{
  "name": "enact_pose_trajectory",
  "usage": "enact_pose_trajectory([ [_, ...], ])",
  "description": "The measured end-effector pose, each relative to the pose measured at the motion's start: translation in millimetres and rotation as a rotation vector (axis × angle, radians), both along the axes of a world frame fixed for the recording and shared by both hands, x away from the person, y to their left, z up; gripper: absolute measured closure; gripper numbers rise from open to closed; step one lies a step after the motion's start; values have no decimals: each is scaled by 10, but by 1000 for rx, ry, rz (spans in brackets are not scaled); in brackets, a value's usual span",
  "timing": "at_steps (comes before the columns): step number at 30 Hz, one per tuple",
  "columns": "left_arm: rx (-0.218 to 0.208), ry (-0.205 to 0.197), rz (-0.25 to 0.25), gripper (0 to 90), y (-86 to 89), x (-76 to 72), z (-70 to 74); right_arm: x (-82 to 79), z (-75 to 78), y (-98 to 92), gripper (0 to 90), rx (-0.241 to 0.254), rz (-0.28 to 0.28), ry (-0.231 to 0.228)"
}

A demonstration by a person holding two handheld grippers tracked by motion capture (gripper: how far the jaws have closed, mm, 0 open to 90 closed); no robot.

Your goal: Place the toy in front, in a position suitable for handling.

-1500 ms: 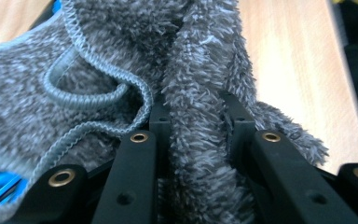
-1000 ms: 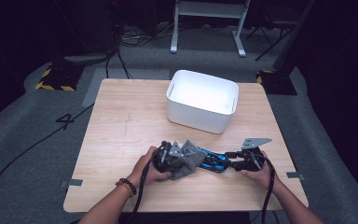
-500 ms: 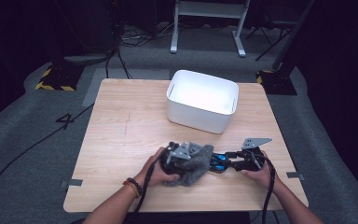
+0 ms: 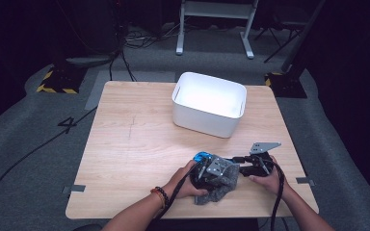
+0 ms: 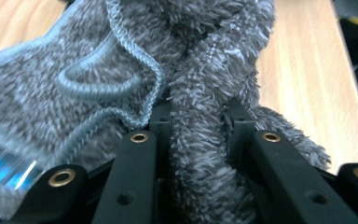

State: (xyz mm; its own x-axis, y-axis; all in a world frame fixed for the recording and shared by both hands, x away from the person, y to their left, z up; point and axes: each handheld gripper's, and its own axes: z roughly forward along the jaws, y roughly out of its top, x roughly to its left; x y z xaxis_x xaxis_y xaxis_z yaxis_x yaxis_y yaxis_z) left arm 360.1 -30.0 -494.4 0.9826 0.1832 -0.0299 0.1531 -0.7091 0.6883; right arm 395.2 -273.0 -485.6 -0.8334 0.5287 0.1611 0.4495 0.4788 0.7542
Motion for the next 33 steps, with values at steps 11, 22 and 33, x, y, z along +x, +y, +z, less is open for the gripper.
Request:
enact_pose_trajectory([
  [11, 7, -19, 147, 709, 794, 162, 134, -9, 19, 19, 541, -23, 2, -14],
  [22, -19, -66, 309, 694, 1130, 365, 138, -140, 83, 60, 482, -103, -156, 11],
  [33, -40, -73, 458, 677, 1310, 647, 133, -96, 59, 44, 569, -40, -135, 85],
])
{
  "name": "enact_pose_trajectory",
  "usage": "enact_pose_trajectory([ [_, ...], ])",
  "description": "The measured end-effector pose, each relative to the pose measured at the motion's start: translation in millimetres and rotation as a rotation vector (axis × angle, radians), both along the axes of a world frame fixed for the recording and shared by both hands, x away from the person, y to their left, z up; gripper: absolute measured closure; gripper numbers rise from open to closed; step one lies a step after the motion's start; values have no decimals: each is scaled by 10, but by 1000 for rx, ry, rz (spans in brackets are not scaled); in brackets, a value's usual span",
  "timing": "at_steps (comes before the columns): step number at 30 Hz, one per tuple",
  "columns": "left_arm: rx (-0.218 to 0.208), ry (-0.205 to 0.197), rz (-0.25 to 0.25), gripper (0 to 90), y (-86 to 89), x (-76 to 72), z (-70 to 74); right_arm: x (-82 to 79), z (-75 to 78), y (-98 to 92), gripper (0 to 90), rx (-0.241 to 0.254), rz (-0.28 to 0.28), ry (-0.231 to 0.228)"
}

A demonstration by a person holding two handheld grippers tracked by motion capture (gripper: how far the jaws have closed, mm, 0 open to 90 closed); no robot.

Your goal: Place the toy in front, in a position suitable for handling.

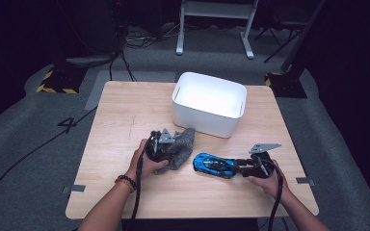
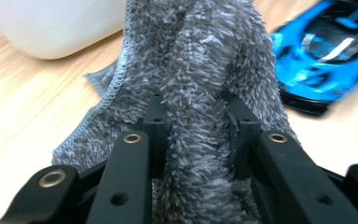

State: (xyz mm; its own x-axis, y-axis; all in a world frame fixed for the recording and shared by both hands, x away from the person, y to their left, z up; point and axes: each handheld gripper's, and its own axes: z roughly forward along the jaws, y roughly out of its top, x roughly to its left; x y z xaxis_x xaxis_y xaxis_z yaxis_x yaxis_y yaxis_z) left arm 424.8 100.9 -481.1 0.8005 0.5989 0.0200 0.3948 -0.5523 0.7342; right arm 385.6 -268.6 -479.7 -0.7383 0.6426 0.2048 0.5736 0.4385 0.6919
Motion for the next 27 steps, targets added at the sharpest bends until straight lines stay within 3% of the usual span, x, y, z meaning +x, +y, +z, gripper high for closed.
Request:
enact_pose_trajectory([
  [6, 9, 22, -39, 677, -127, 184, -62, 86, -13, 24, 571, 4, 95, -32],
  [7, 8, 43, -65, 676, -160, 214, -78, 106, -15, 33, 571, 8, 110, -34],
  [8, 19, 42, -84, 667, -201, 231, -94, 144, -19, 64, 571, 11, 155, -52],
  [9, 28, 39, -99, 667, -233, 238, -99, 144, -19, 64, 571, 11, 155, -52],
  [11, -10, 79, -177, 663, -274, 240, -105, 162, -17, 111, 571, 10, 181, -63],
  [13, 8, 106, -235, 668, -324, 210, -114, 165, -2, 148, 571, -7, 206, -83],
  [16, 23, 132, -281, 686, -309, 186, -92, 218, 24, 185, 557, -38, 241, -89],
  [18, 9, 181, -348, 687, -303, 150, -90, 223, 40, 198, 562, -57, 247, -134],
  [20, 24, 173, -386, 694, -328, 82, -85, 206, 56, 212, 560, -77, 245, -159],
  [24, 22, 177, -395, 693, -353, 4, -83, 175, 64, 196, 498, -108, 196, -182],
  [27, 2, 182, -367, 685, -350, -32, -99, 168, 67, 167, 378, -156, 108, -175],
])
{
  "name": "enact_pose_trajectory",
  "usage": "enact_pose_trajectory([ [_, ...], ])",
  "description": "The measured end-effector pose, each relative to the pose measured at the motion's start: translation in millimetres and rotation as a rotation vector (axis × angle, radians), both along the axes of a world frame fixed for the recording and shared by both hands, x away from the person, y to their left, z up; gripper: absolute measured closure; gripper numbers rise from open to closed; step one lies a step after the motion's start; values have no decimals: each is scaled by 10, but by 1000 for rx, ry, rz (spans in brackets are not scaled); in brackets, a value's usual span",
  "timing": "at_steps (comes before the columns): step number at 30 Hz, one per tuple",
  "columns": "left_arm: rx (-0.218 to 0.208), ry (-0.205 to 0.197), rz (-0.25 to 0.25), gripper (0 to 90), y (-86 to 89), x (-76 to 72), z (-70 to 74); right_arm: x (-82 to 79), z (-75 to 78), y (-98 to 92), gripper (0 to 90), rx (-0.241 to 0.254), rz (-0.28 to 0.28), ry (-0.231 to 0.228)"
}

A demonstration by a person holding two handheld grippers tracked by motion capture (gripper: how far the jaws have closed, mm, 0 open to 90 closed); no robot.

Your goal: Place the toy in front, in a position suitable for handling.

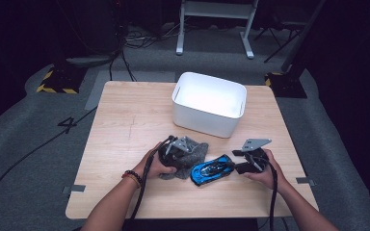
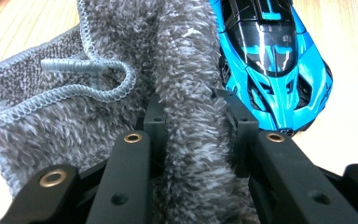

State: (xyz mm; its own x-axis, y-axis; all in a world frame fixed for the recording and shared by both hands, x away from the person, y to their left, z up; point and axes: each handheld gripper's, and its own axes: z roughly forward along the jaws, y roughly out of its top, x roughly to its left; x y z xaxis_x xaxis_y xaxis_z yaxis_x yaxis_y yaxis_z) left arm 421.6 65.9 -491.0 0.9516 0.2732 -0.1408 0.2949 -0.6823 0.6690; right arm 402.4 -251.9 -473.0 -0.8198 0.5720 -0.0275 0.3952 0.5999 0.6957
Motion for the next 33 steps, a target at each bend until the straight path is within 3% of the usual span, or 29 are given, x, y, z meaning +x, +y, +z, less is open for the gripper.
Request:
enact_pose_trajectory([
  [3, 7, -6, 10, 682, -13, -30, -1, -36, 6, -41, 394, 17, -103, 37],
  [8, 25, -25, 19, 693, -25, -55, 1, -117, 39, 13, 586, 41, -79, 127],
  [11, 17, -14, 20, 694, -13, -61, -4, -105, 44, 54, 646, 20, -94, 108],
  [13, 7, 2, 13, 696, -3, -75, -11, -67, 45, 42, 683, 34, -76, 116],
  [17, -6, 43, -19, 696, -3, -122, -20, 6, 63, 13, 828, 63, -52, 67],
  [20, -4, 73, -50, 696, -16, -173, -16, 96, 33, 71, 812, 93, -34, 73],
  [21, -1, 63, -60, 695, -24, -201, -17, 117, 35, 103, 817, 103, -26, 64],
  [23, 12, 46, -43, 694, -47, -246, -7, 133, 19, 216, 796, 35, 1, 34],
  [24, 18, 42, -37, 692, -58, -264, -2, 122, 19, 252, 791, 27, 0, 4],
  [26, 29, 24, -21, 687, -68, -287, 4, 104, 37, 282, 640, 23, -2, -8],
  [28, 33, 16, -12, 687, -73, -305, 6, 70, 70, 248, 581, 15, -28, -30],
  [30, 30, 14, -5, 686, -74, -306, 2, 28, 121, 146, 531, 64, -41, -26],
  [33, 30, 12, -2, 686, -81, -303, 0, -64, 163, 14, 468, 86, -44, 2],
])
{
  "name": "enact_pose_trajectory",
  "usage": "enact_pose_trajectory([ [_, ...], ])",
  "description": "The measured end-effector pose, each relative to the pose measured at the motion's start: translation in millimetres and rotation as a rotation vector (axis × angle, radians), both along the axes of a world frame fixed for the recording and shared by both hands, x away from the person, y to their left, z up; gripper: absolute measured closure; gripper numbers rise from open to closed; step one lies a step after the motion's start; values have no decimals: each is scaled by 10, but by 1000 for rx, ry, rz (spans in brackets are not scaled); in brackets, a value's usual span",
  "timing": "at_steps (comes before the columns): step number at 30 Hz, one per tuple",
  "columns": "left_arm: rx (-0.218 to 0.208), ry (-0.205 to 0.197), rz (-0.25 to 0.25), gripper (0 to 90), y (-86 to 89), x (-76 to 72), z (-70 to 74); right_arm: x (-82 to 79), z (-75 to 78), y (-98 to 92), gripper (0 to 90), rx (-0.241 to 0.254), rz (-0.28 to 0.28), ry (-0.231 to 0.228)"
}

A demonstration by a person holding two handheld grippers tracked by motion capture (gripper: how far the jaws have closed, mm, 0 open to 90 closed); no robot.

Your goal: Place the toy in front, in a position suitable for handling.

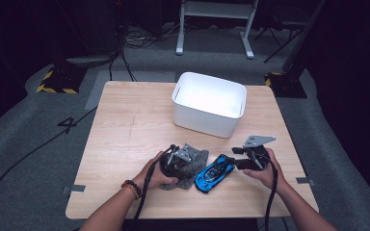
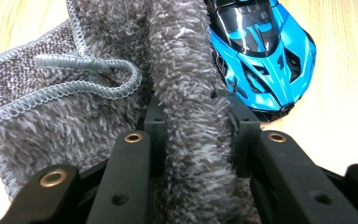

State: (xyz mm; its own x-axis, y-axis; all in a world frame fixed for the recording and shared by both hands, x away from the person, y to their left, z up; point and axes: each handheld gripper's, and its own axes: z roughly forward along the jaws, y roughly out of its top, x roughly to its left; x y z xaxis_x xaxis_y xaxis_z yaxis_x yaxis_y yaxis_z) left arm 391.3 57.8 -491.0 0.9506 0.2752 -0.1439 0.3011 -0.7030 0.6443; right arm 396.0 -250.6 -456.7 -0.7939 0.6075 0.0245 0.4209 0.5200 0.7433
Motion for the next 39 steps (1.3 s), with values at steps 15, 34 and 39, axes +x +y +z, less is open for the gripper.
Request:
enact_pose_trajectory([
  [15, -20, 10, -4, 688, 14, 12, -15, -275, -358, -5, 369, -69, 74, 76],
  [34, -112, 4, 18, 708, -137, 59, 5, -241, -385, 63, 429, -72, 113, 47],
  [39, -142, -55, 70, 717, -204, 159, 88, -241, -388, 103, 437, -81, 143, 29],
])
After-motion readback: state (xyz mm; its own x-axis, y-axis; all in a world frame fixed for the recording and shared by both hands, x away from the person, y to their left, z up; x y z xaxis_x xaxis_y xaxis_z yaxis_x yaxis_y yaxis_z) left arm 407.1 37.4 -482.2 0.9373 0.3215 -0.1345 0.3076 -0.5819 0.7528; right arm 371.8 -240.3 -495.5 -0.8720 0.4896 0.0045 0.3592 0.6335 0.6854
